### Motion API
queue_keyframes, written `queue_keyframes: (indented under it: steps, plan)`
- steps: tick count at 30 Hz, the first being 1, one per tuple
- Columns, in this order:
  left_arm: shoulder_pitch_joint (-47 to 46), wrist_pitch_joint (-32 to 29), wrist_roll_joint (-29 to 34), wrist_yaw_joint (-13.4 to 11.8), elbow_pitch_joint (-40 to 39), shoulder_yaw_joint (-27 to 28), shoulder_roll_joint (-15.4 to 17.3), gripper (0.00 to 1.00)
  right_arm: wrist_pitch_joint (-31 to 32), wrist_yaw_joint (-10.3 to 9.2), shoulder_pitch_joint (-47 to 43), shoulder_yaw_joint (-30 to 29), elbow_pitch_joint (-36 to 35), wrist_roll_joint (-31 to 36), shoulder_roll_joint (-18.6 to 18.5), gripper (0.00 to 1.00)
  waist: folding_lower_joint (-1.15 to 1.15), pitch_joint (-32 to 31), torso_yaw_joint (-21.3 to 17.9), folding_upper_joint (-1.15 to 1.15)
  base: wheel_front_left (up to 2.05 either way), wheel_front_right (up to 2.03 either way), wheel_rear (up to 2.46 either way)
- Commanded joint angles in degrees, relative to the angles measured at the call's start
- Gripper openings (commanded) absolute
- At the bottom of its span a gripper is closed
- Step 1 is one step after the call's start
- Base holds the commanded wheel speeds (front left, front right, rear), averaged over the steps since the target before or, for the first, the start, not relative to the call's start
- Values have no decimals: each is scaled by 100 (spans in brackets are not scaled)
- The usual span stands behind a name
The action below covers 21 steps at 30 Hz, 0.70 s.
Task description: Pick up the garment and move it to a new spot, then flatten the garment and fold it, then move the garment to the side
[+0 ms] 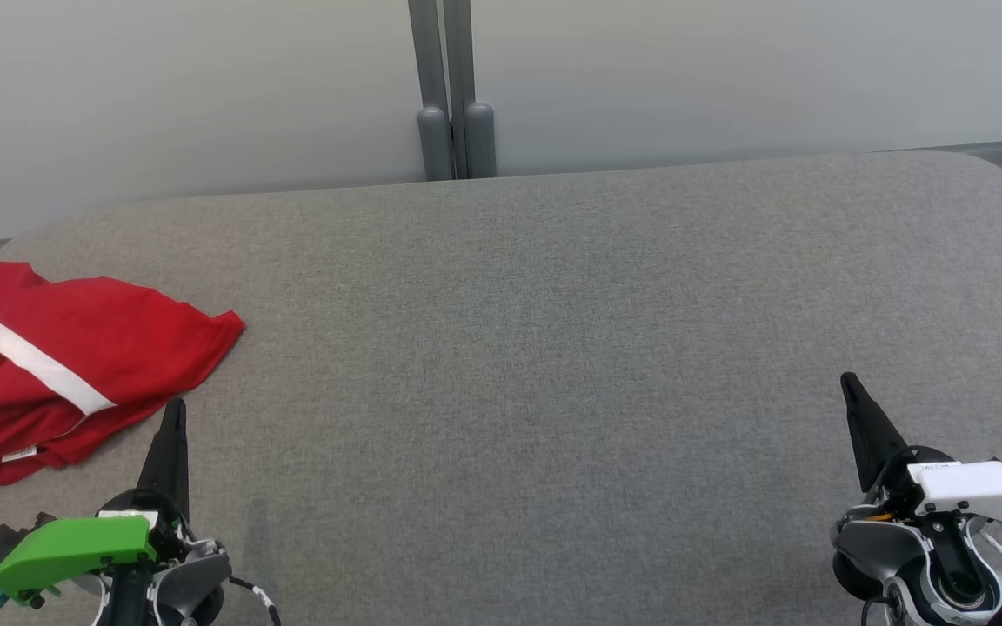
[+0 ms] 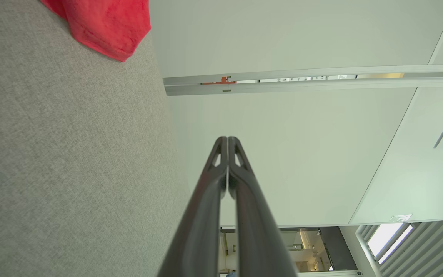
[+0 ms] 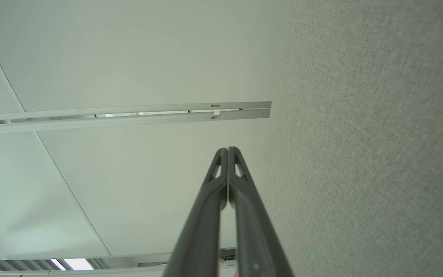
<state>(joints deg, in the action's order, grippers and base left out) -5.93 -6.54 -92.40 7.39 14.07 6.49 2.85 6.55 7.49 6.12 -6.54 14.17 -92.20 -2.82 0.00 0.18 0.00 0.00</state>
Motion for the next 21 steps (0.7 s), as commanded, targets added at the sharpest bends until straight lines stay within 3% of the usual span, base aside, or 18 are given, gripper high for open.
queue_keyframes:
  steps: [1,21]
  plan:
    - [-66,-19,-3,18,-9,14,1,0,17,0,27,-8,-27,-39,-7,0,0,0,0,0,0,0,0]
    - [-66,-19,-3,18,-10,14,1,0,16,0,27,-7,-27,-39,-7,0,0,0,0,0,0,0,0]
